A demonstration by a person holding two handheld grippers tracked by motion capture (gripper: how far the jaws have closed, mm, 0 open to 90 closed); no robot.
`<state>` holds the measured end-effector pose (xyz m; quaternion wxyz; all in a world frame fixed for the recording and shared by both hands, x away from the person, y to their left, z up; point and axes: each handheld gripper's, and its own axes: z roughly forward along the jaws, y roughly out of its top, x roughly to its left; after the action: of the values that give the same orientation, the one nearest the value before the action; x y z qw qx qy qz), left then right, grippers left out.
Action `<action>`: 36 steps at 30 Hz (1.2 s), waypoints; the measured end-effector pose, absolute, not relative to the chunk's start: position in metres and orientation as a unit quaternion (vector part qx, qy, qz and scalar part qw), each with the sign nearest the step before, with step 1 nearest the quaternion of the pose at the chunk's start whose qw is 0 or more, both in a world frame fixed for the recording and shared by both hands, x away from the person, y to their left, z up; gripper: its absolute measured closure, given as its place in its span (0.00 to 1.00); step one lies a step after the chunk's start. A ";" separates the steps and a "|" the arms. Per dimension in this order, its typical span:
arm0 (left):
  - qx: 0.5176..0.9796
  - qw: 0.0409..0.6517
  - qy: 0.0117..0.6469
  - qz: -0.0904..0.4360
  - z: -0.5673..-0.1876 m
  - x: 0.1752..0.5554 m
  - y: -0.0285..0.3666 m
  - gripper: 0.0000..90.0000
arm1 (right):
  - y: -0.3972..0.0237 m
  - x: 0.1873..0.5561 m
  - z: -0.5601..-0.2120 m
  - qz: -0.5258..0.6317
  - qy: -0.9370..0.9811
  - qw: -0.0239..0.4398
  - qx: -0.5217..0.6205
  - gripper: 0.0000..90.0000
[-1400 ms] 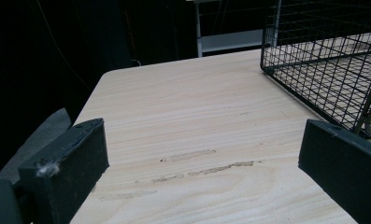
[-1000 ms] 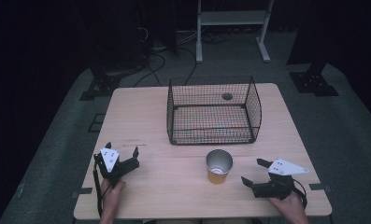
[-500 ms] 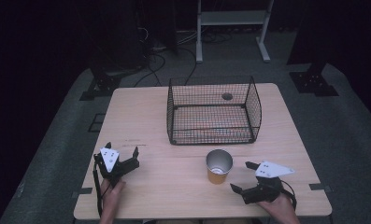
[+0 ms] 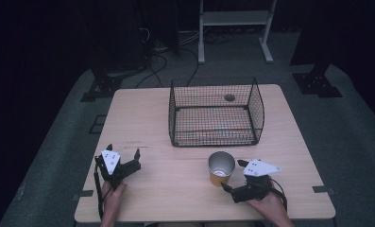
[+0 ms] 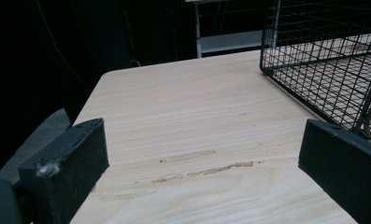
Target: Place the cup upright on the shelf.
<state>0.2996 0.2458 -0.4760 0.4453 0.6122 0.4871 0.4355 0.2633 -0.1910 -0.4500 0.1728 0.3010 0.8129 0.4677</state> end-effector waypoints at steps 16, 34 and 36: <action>0.612 0.445 0.487 0.436 -0.476 0.300 0.246 0.01 | -0.170 0.280 -0.447 0.472 0.814 0.168 0.294 0.00; 0.612 0.447 0.486 0.435 -0.476 0.300 0.247 0.01 | -0.174 0.285 -0.438 0.495 0.813 0.133 0.278 0.15; 0.612 0.447 0.486 0.435 -0.476 0.300 0.247 0.01 | -0.177 0.287 -0.434 0.499 0.811 0.122 0.280 0.15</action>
<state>0.2997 0.2465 -0.4759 0.4469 0.6119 0.4864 0.4350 0.2866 -0.1772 -0.4340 0.1224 0.2805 0.8106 0.4993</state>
